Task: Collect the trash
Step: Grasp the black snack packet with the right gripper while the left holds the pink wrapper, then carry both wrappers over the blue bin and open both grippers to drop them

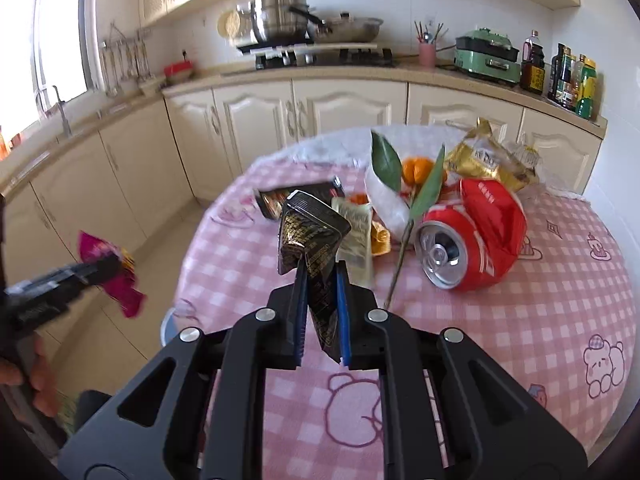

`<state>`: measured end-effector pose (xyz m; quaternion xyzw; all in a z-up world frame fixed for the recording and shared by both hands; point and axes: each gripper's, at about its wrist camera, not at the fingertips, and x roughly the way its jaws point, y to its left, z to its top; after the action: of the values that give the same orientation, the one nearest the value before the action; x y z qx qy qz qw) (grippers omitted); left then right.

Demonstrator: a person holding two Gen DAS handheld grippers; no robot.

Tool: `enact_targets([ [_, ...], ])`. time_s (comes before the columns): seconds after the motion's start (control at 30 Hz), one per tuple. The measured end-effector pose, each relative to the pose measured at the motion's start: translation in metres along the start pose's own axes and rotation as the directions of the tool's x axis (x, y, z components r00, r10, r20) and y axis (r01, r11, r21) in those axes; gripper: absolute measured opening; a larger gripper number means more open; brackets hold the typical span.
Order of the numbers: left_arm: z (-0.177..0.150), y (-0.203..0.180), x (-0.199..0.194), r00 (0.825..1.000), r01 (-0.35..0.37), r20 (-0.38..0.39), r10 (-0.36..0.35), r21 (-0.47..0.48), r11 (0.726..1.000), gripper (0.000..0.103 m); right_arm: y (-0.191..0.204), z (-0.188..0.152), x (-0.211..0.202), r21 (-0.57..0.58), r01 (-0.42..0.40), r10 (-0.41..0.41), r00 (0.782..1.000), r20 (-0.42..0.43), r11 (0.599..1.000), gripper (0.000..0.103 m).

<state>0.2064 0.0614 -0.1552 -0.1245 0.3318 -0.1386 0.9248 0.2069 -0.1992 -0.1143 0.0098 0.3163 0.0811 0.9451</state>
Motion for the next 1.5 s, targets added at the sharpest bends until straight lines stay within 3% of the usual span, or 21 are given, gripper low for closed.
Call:
enact_targets([
  [0.27, -0.001, 0.025, -0.005, 1.000, -0.027, 0.015, 0.027, -0.033, 0.999, 0.035, 0.075, 0.010, 0.015, -0.093, -0.143, 0.145, 0.989, 0.009, 0.985, 0.013],
  [0.47, -0.008, 0.081, -0.001, 0.993, -0.116, -0.015, 0.115, -0.112, 0.987, 0.035, 0.159, 0.001, 0.079, -0.160, -0.306, 0.292, 0.950, -0.107, 0.938, 0.013],
  [0.63, -0.027, 0.159, 0.027, 0.973, -0.220, -0.115, 0.199, -0.218, 0.951, 0.035, 0.209, -0.026, 0.165, -0.147, -0.362, 0.317, 0.911, -0.262, 0.920, 0.013],
  [0.8, -0.052, 0.226, 0.076, 0.938, -0.307, -0.248, 0.241, -0.274, 0.911, 0.035, 0.242, -0.064, 0.249, -0.089, -0.387, 0.318, 0.850, -0.419, 0.918, 0.013],
  [0.97, -0.069, 0.279, 0.132, 0.907, -0.345, -0.351, 0.235, -0.296, 0.891, 0.035, 0.262, -0.098, 0.311, -0.041, -0.371, 0.299, 0.804, -0.514, 0.928, 0.013],
  [1.07, -0.072, 0.298, 0.155, 0.907, -0.332, -0.365, 0.208, -0.320, 0.887, 0.036, 0.267, -0.111, 0.339, -0.015, -0.356, 0.291, 0.786, -0.546, 0.934, 0.013],
  [1.13, -0.074, 0.311, 0.168, 0.918, -0.315, -0.348, 0.190, -0.349, 0.883, 0.038, 0.269, -0.117, 0.353, -0.010, -0.346, 0.281, 0.778, -0.561, 0.938, 0.013],
  [1.23, -0.084, 0.327, 0.185, 0.919, -0.302, -0.361, 0.160, -0.384, 0.873, 0.055, 0.274, -0.129, 0.369, -0.002, -0.334, 0.270, 0.766, -0.584, 0.943, 0.013],
  [1.3, -0.088, 0.334, 0.194, 0.917, -0.301, -0.371, 0.146, -0.406, 0.863, 0.058, 0.276, -0.134, 0.376, 0.001, -0.329, 0.265, 0.759, -0.595, 0.944, 0.013],
  [1.5, -0.103, 0.353, 0.200, 0.887, -0.370, -0.426, 0.180, -0.421, 0.828, 0.059, 0.284, -0.149, 0.391, 0.019, -0.322, 0.263, 0.735, -0.625, 0.947, 0.013],
])
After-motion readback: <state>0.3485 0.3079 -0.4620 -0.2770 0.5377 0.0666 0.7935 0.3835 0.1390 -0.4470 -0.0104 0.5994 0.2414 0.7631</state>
